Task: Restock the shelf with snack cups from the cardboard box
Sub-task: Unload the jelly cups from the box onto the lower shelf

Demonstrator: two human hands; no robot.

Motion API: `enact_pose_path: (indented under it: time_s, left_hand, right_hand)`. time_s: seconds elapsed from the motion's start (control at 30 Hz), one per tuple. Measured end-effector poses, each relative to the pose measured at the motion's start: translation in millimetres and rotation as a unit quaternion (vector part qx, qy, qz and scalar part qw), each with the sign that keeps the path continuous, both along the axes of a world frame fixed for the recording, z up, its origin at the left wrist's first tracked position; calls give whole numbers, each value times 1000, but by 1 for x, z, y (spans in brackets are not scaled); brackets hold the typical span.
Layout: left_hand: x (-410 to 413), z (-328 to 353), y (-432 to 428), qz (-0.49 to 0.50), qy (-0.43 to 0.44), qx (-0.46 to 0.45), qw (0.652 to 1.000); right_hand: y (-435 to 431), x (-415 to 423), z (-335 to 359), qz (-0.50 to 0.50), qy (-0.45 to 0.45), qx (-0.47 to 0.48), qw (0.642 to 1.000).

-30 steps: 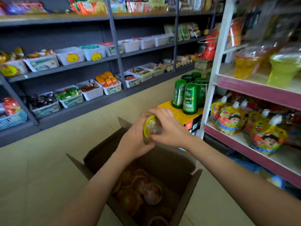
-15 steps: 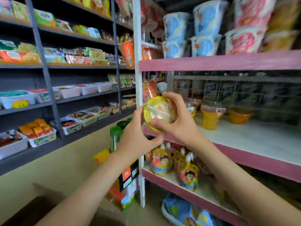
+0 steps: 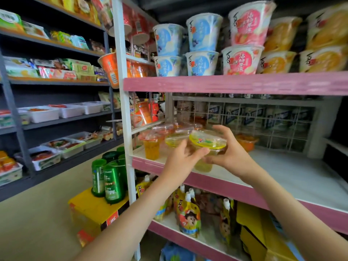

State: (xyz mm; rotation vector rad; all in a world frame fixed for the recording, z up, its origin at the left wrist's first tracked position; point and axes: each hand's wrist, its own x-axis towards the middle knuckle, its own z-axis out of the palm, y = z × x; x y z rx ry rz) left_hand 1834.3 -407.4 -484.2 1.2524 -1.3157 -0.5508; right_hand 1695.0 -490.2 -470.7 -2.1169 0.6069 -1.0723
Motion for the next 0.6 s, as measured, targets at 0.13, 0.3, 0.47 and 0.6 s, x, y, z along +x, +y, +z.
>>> enact_pose_path:
  time_s: [0.13,0.3,0.47,0.6]
  left_hand:
    - [-10,-9,-17,1,-27,54,998]
    - [-11,-15,-26,48,-20,81,995]
    - [-7,-15,-29,61,-38,88,994]
    - [-10,-11,-18,97,-107,103,984]
  right_hand:
    - [-11,1,-18,-76,-29,7,997]
    - [-23,15,-37,-140,17,-39,989]
    - [-21,23,-42,-145,24,-88,985]
    - [-16,19,-41,-241,126,-135,953]
